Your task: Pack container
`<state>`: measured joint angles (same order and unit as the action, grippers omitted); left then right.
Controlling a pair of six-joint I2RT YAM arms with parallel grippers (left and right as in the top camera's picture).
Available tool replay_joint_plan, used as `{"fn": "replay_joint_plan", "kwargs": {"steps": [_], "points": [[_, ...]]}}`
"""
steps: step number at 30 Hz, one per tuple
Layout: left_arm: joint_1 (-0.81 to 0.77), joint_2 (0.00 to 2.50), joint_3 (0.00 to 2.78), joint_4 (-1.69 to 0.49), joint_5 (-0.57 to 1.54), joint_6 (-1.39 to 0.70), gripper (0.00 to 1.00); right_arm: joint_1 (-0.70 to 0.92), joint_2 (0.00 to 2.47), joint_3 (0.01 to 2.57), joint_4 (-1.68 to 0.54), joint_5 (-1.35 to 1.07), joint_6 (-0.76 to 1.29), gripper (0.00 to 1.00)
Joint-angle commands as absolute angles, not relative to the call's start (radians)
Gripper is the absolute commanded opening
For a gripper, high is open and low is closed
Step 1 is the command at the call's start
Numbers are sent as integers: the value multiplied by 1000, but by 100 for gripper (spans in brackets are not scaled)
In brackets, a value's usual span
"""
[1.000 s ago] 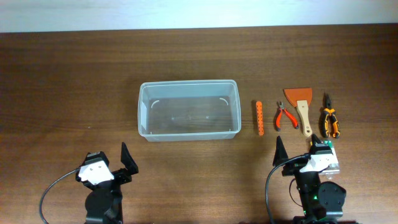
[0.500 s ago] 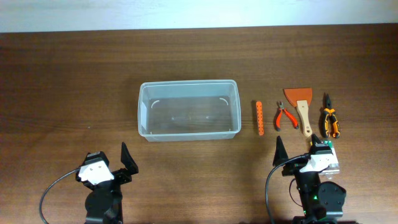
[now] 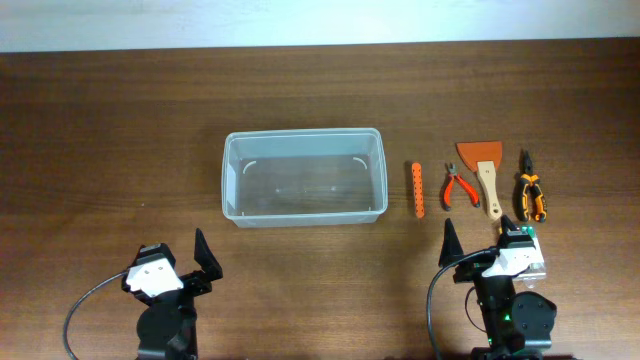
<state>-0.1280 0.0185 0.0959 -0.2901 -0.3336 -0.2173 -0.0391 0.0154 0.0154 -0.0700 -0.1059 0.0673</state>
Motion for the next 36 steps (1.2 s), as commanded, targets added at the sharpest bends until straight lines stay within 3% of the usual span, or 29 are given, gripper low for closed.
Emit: {"fn": "replay_joint_plan", "kwargs": {"steps": [1, 16, 22, 29, 36], "points": [[-131, 12, 93, -292, -337, -208, 99, -33, 6, 6, -67, -97, 61, 99], [-131, 12, 93, -292, -337, -208, 99, -33, 7, 13, -7, -47, 61, 99], [-131, 12, 93, -292, -337, -208, 99, -33, 87, 128, 12, -8, 114, 99], [-131, 12, 93, -292, -337, -208, 99, -33, 542, 486, -57, 34, 97, 99], [-131, 12, 93, -292, -337, -208, 99, -33, 1146, 1158, -430, -9, 97, 99]]}}
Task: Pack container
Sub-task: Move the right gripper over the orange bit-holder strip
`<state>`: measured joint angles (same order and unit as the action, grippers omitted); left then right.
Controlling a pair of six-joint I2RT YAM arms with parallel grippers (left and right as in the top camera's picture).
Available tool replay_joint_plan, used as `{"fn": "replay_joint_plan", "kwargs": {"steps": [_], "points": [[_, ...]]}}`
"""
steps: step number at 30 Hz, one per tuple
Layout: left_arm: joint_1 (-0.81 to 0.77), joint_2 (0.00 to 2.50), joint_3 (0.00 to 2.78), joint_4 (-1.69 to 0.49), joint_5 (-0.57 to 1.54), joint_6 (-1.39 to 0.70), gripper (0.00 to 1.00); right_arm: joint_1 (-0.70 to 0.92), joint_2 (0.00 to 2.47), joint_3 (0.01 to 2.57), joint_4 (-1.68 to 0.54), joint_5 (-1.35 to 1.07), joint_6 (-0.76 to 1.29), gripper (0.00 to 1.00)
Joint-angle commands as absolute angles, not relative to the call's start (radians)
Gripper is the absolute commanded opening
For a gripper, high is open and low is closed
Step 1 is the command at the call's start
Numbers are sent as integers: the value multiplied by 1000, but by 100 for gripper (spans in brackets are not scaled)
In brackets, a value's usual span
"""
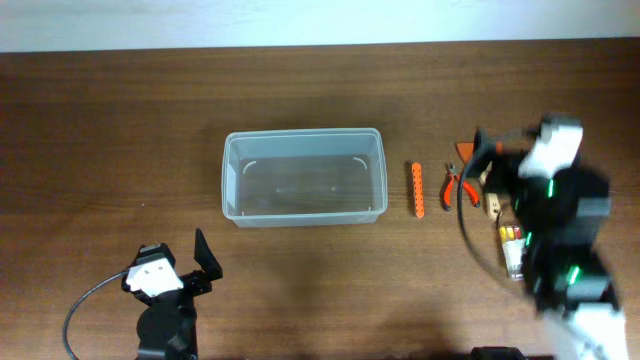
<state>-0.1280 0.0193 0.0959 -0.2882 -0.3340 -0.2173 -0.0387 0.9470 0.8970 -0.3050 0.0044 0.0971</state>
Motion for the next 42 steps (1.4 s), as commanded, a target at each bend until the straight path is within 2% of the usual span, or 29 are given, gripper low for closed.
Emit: {"fn": "replay_joint_plan", "kwargs": {"steps": [1, 5, 9, 17, 21, 23, 29, 31, 33, 36, 39, 42], "points": [[-131, 12, 93, -292, -337, -208, 99, -33, 1218, 1249, -500, -15, 93, 99], [-131, 12, 93, -292, -337, -208, 99, -33, 1444, 1524, -733, -30, 83, 99], [-131, 12, 93, -292, -337, -208, 99, -33, 1584, 1663, -820, -44, 83, 98], [-131, 12, 93, -292, -337, -208, 99, -24, 1713, 1666, -850, -131, 75, 99], [-131, 12, 93, -292, -337, -208, 99, 22, 1760, 1666, -899, -67, -1, 99], [-131, 12, 93, -292, -337, -208, 99, 70, 1805, 1665, -953, 7, 0, 99], [-131, 12, 93, -292, -337, -208, 99, 150, 1896, 1665, -1007, 13, 28, 99], [-131, 12, 93, -292, -337, -208, 99, 152, 1913, 1665, -1007, 13, 52, 87], [-131, 12, 93, -292, -337, -208, 99, 150, 1924, 1660, -1007, 16, 69, 65], [-131, 12, 93, -292, -337, -208, 99, 149, 1934, 1646, -1008, 21, 68, 61], [-131, 12, 93, -292, -337, -208, 99, 149, 1934, 1626, -1004, 21, 70, 47], [-131, 12, 93, -292, -337, -208, 99, 149, 1937, 1600, -992, 49, 113, 46]]}}
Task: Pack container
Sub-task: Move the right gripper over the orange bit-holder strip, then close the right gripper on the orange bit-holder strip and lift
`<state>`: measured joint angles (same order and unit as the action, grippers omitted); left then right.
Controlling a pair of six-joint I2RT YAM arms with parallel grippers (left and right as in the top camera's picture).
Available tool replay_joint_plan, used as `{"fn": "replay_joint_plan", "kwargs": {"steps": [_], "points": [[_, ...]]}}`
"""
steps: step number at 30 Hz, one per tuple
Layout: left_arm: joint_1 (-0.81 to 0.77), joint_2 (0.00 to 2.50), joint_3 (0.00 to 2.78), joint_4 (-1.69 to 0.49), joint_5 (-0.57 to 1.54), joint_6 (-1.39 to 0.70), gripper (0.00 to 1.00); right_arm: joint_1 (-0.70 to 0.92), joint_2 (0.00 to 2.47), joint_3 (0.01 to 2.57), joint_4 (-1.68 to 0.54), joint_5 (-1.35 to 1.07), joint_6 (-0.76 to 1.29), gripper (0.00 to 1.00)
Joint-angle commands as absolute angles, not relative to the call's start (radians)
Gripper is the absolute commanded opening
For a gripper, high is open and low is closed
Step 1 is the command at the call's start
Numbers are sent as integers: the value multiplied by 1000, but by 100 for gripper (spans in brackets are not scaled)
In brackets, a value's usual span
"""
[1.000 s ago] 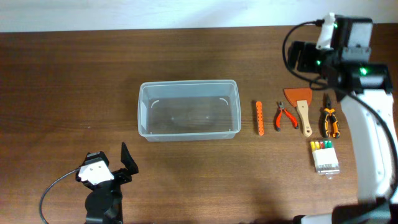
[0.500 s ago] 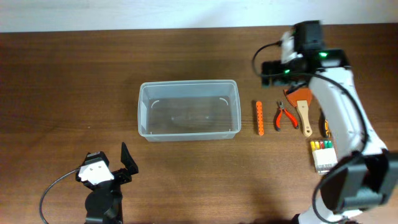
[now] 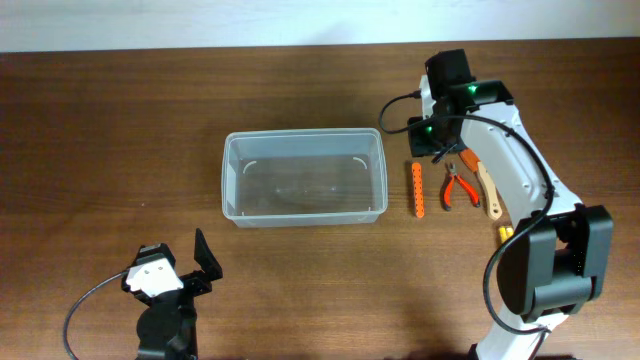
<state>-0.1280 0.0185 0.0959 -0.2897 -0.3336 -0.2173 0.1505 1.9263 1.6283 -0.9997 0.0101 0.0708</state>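
A clear plastic container stands mid-table with nothing in it. To its right lie an orange perforated strip, small red-handled pliers and a wooden-handled scraper, whose orange blade is hidden under my right arm. The black-and-orange pliers are hidden by that arm too. My right gripper hangs just beyond the strip's far end, near the container's far right corner; it looks open and holds nothing. My left gripper rests open near the front edge, left of the container.
The right arm slants across the tool row from its base at the front right. The left arm's base and its cable sit at the front left. Bare wooden table surrounds the container.
My right gripper has moved left, from over the scraper and red pliers to a spot beyond the orange strip's far end. The tools and container lie as before. The left arm has not moved.
Both arms first rested at the front edge, with all the tools laid out right of the empty container. Then my right arm stood raised over the scraper and pliers. Now its gripper hangs by the strip's far end, empty.
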Motion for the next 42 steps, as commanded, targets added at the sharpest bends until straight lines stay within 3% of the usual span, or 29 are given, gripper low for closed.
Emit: {"fn": "replay_joint_plan", "kwargs": {"steps": [1, 9, 42], "points": [[-131, 12, 93, -292, -337, -208, 99, 149, 1937, 1586, -982, 51, 114, 46], [-131, 12, 93, -292, -337, -208, 99, 149, 1937, 1475, -927, 50, 114, 53], [-131, 12, 93, -292, -337, -208, 99, 150, 1938, 1305, -807, -15, 123, 52]]}}
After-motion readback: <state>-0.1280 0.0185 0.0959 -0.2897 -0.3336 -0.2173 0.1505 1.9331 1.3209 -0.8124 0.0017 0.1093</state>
